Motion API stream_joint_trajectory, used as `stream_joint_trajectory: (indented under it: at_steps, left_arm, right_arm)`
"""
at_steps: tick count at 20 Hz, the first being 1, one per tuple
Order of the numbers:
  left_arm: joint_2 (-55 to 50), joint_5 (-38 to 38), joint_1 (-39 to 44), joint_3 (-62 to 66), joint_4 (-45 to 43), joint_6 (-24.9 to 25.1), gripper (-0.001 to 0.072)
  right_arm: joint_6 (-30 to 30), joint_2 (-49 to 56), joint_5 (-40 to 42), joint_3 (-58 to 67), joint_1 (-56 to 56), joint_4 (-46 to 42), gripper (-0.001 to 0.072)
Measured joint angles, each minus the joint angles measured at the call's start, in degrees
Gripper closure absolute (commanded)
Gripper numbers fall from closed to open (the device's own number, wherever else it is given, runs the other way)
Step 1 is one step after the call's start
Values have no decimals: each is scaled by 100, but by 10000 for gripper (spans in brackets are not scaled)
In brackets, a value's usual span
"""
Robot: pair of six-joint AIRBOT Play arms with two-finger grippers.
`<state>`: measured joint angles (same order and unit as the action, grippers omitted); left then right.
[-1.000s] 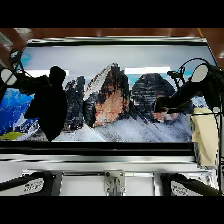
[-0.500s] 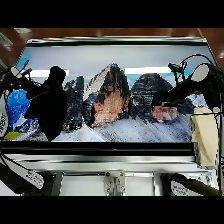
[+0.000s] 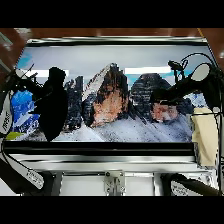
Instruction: Fold the shirts.
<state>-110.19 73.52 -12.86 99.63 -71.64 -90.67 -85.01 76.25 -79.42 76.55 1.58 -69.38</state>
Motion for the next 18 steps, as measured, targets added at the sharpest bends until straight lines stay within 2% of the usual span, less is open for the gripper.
stream_joint_trajectory:
  at_steps: [4, 9, 13, 16, 17, 18]
  left_arm:
    - [1353, -168, 509, 146, 284, 407, 668]
    - [3263, -160, 2363, 186, 420, 634, 668]
    - [3654, -105, 4140, -310, 295, 369, 667]
    - [3600, -317, 5121, -1368, 284, 205, 665]
    - [3558, -450, 5294, -1786, 249, 125, 609]
    - [3512, -625, 5396, -2223, 219, 42, 232]
  right_arm:
    - [-76, 0, -11, 13, 0, 87, 40]
    - [-81, -219, -133, 317, 0, 254, 40]
    - [-92, -868, -439, 505, 0, 291, 39]
    - [-131, -1287, -846, 498, 0, 208, 38]
    - [-133, -1366, -949, 439, 0, 192, 33]
    - [-136, -1429, -1034, 337, 0, 179, 32]
